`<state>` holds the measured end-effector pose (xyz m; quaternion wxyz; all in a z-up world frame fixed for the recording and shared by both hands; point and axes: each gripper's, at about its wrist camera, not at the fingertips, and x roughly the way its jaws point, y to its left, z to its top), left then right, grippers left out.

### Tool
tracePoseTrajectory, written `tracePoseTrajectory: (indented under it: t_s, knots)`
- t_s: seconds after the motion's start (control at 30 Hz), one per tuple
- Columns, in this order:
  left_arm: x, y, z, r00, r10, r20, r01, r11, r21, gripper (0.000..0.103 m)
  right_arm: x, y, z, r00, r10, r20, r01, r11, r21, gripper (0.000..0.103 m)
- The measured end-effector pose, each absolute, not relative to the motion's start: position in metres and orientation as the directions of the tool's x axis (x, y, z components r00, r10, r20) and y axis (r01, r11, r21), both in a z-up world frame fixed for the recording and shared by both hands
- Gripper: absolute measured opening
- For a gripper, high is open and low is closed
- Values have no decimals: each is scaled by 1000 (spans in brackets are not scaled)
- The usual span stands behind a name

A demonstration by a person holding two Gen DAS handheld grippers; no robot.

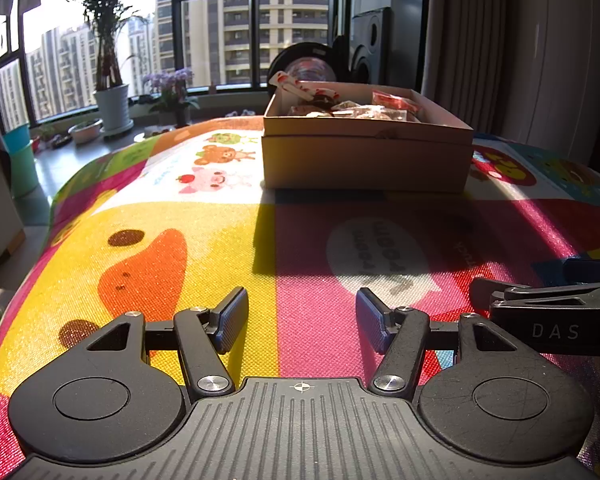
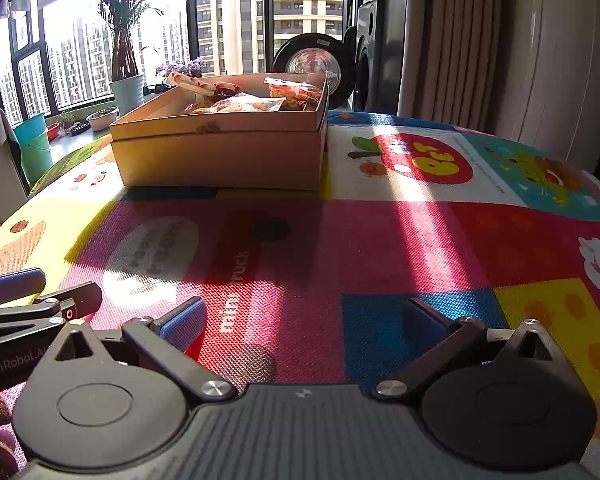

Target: Organize objects

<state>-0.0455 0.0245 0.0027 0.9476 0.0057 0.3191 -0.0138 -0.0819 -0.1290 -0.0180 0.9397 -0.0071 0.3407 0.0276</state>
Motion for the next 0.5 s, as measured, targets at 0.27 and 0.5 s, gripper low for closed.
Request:
tracePoseTrajectory:
  t_s: [0.27, 0.5]
  knots:
    - [-45, 24, 3, 796, -24, -605, 30, 1000, 0, 65, -82, -128, -18, 766, 44, -641, -57, 998, 2, 103]
    - [-46, 24, 3, 796, -25, -605, 30, 1000, -3, 65, -82, -128, -18, 767, 45, -641, -56, 998, 2, 103]
